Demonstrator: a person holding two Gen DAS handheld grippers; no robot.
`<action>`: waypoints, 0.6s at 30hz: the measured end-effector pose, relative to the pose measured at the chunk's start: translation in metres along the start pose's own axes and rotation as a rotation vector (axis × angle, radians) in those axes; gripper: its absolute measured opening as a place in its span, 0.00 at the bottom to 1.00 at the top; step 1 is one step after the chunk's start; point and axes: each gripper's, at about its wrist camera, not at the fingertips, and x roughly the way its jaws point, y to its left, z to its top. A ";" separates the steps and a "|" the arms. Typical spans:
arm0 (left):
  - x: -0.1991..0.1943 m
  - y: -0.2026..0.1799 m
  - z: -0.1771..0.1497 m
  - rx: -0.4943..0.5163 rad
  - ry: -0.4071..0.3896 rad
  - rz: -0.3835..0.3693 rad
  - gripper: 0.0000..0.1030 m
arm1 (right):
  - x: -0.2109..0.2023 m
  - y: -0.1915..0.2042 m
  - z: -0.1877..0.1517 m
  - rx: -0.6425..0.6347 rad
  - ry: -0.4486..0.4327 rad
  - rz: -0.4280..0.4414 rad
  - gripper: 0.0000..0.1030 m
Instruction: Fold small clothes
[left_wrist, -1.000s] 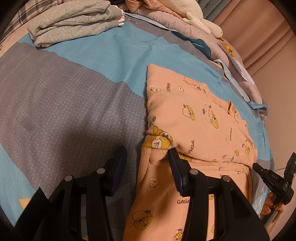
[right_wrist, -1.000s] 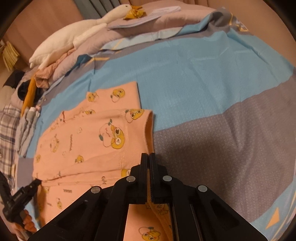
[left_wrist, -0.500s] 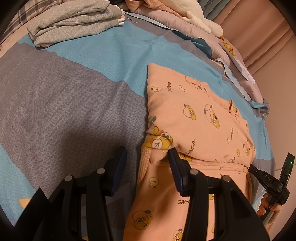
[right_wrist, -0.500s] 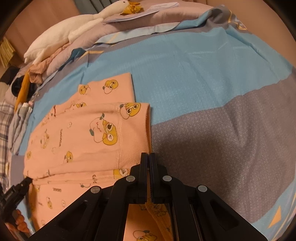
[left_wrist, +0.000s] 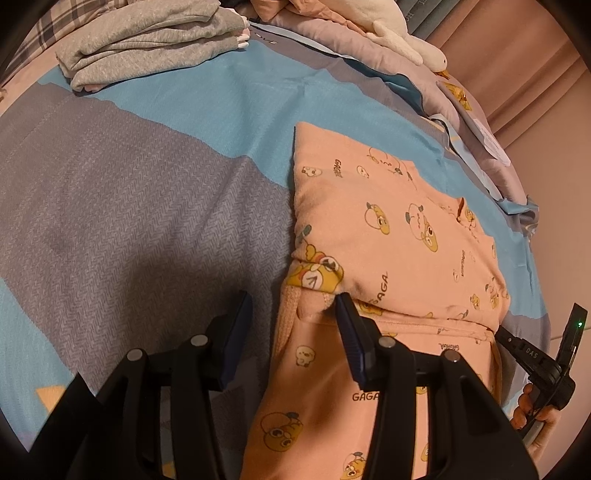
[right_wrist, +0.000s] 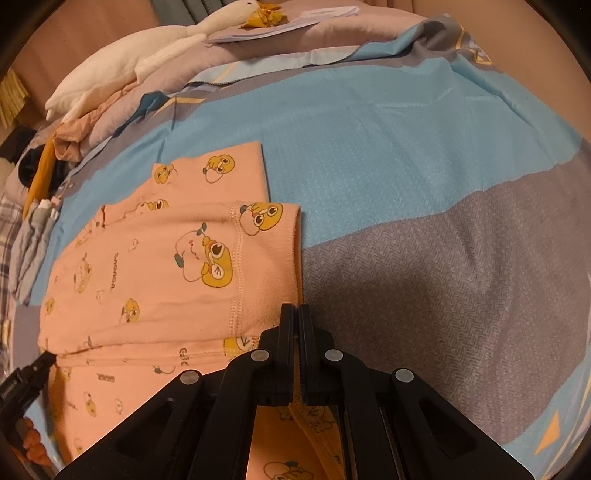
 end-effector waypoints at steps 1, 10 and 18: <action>-0.001 -0.001 -0.001 0.005 0.000 0.003 0.47 | -0.001 0.000 0.000 0.000 -0.003 -0.002 0.03; -0.024 -0.005 -0.007 0.022 -0.020 -0.025 0.64 | -0.022 0.001 -0.002 -0.027 -0.055 -0.029 0.03; -0.067 -0.019 -0.015 0.050 -0.074 -0.106 0.90 | -0.067 0.016 -0.008 -0.121 -0.173 -0.031 0.25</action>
